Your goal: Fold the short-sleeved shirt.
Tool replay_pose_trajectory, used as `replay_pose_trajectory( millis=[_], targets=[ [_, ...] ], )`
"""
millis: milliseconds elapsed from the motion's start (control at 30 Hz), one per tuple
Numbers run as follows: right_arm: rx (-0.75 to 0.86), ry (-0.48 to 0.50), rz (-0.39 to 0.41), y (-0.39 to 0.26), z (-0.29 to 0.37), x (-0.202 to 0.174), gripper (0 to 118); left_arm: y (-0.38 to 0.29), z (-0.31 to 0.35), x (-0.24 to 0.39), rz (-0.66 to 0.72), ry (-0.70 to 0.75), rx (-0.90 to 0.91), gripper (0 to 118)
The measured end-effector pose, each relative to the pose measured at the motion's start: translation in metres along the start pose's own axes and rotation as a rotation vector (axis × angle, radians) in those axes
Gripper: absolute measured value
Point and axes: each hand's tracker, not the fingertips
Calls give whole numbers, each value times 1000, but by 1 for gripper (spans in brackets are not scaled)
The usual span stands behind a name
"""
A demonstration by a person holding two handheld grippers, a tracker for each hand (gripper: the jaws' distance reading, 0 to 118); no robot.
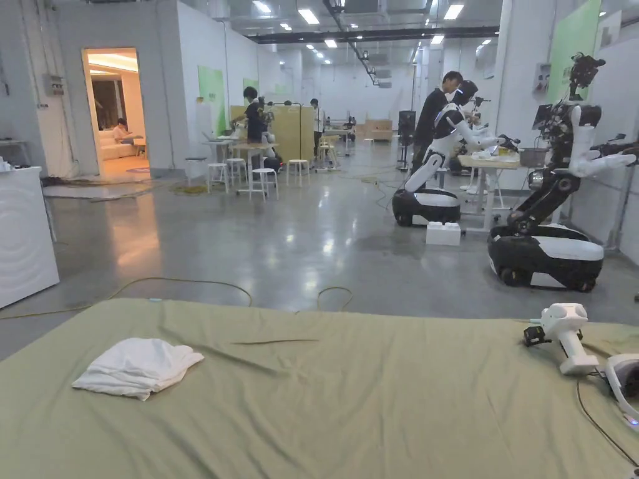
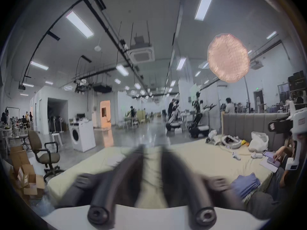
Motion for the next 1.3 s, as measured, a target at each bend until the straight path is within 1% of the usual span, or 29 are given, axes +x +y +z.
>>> replay_pose_trajectory(
  millis=[33,67,133,167,367,433,533,567,633,667,733,767,800,833,900,967,1000,1033,1167,1233,1267,1300],
  targets=[
    [14,6,24,-3,1,-7,0,2,6,3,4,10,56,0],
    [0,7,37,-5,0,-9,0,6,11,4,24,38,99,0],
    [-16,20,43,-4,1,-12,0,15,11,1,72,-12,50,0],
    [-11,23,45,-3,2,-17,0,17,10,0,73,-2,43,0],
    [60,29,11,6,1,-22,0,21,4,-2,51,-8,39,0],
    [61,36,-1,9,0,-25,0,19,0,-2,51,-22,24,0],
    [52,36,1,8,-2,-25,0,16,-7,-1,50,-44,-13,0],
    [43,35,5,8,-2,-28,0,13,-11,-3,76,-77,-61,0],
    [23,41,9,4,-3,-28,0,4,-19,-15,198,-127,-98,2],
    [6,49,12,2,-4,-27,0,-3,-25,-24,269,-163,-138,12],
    [-25,49,20,-1,-4,-31,0,-26,-40,-43,358,-231,-232,81],
    [-42,51,21,-5,-4,-30,0,-43,-49,-53,389,-236,-299,104],
    [-64,56,16,-9,-4,-29,0,-64,-59,-61,424,-240,-374,114],
    [-86,59,7,-12,-4,-30,0,-86,-65,-68,465,-253,-436,114],
    [-136,61,-11,-20,-4,-30,0,-143,-75,-88,616,-274,-524,114],
    [-176,51,-24,-27,-5,-31,0,-197,-90,-106,737,-246,-647,114],
    [-203,49,-38,-31,-7,-30,0,-217,-98,-107,776,-234,-727,114],
    [-222,46,-50,-34,-8,-29,0,-239,-104,-110,797,-216,-770,114],
    [-269,-16,-93,-42,-12,-25,0,-299,-124,-112,791,-252,-908,114],
    [-278,-33,-133,-44,-13,-21,0,-318,-139,-110,772,-327,-955,114],
    [-281,-39,-162,-45,-13,-19,0,-325,-146,-109,770,-342,-968,114],
    [-284,-46,-190,-46,-14,-16,0,-334,-152,-108,809,-347,-1019,114]
  ],
)
